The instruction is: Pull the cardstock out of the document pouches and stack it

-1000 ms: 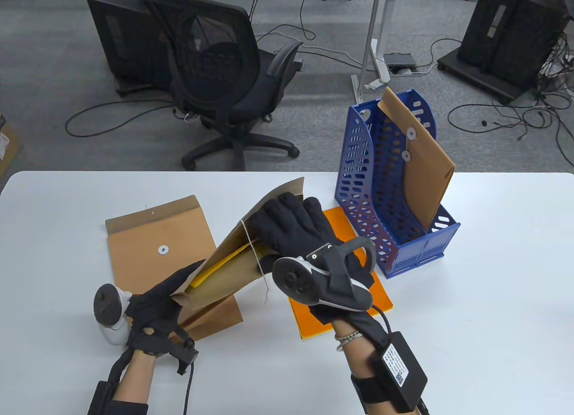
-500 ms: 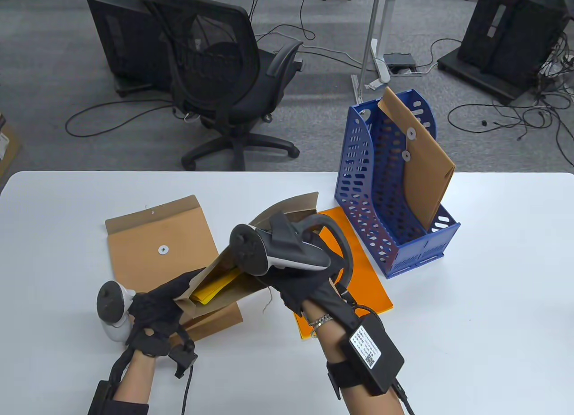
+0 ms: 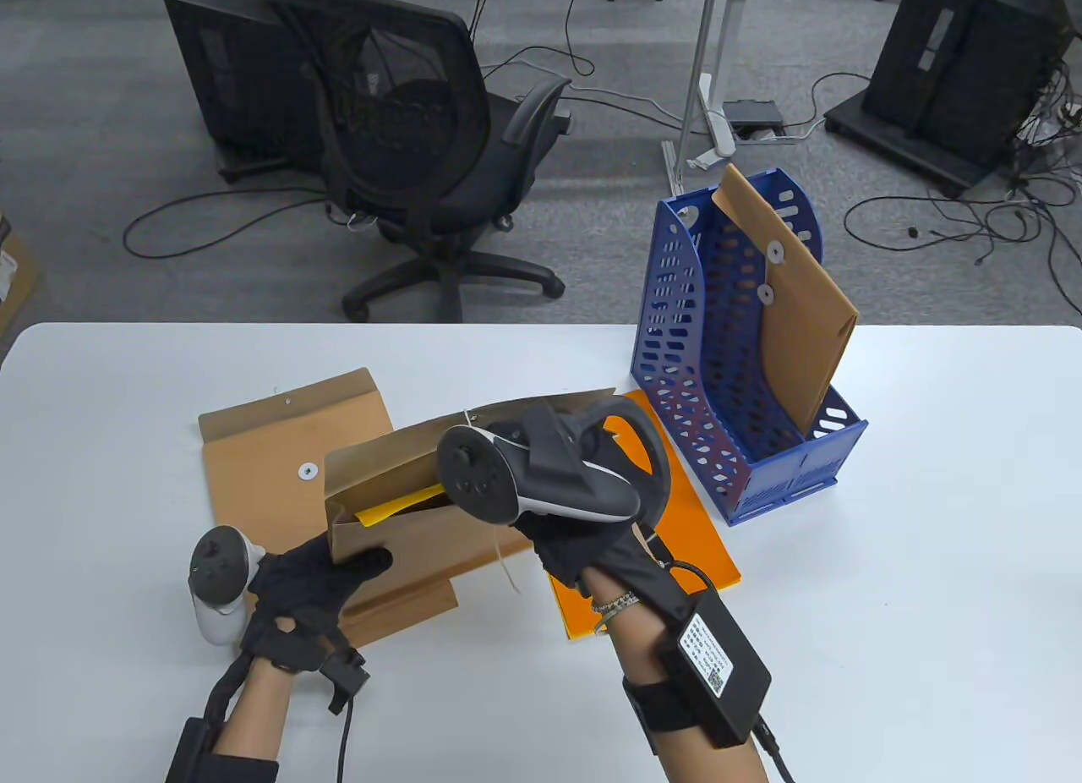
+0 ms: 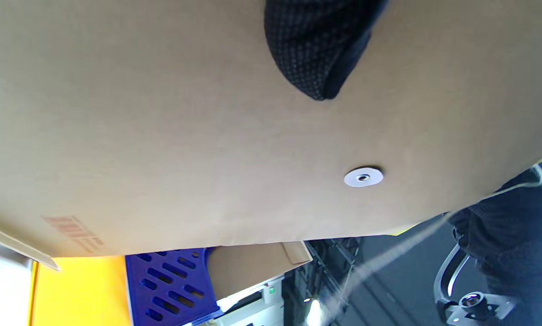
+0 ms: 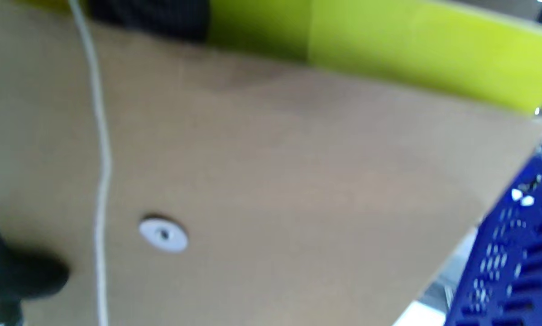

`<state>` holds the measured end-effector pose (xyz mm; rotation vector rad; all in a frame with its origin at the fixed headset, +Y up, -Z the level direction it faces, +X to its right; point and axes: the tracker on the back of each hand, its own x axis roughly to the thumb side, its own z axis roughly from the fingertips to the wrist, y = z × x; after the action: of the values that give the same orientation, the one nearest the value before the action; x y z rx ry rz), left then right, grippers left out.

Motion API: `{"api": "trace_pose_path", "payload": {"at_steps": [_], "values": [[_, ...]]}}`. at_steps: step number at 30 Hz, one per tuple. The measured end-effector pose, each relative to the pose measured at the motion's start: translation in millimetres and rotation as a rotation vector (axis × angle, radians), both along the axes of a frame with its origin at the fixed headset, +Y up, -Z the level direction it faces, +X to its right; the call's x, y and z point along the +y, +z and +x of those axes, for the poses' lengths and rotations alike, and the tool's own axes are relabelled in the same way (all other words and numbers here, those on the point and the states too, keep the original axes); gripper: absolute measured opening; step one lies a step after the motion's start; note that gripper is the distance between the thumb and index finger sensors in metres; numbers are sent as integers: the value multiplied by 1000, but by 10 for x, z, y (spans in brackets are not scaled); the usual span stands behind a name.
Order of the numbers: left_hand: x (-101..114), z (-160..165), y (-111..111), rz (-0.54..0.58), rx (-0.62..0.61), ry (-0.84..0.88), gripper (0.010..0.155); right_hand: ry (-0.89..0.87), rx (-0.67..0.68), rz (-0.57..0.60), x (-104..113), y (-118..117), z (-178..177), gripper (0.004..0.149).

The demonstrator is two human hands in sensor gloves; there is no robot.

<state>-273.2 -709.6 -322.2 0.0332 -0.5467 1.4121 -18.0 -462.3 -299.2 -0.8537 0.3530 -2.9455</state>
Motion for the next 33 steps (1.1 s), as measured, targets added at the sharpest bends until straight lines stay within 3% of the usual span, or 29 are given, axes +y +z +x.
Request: {"api": "trace_pose_path", "payload": {"at_steps": [5,8,11,17,20,23,33], "values": [[39,-65,7,5,27,44,50,-214,-27,338,321,250,259,39],[55,-93,6,-1,33,89,49,-312,-58,475,460,414,440,39],[17,-143,1,-35,55,85,49,-478,-141,681,606,629,774,41],[-53,-262,-2,-108,124,234,49,-728,-174,842,593,838,1389,48],[-61,-361,14,-129,143,301,50,-710,-171,887,349,799,1592,47],[-69,-472,38,-144,173,346,49,-580,-162,775,-64,643,1638,46],[-96,-757,78,-220,234,370,49,28,-155,499,-1817,-95,1373,46]]}}
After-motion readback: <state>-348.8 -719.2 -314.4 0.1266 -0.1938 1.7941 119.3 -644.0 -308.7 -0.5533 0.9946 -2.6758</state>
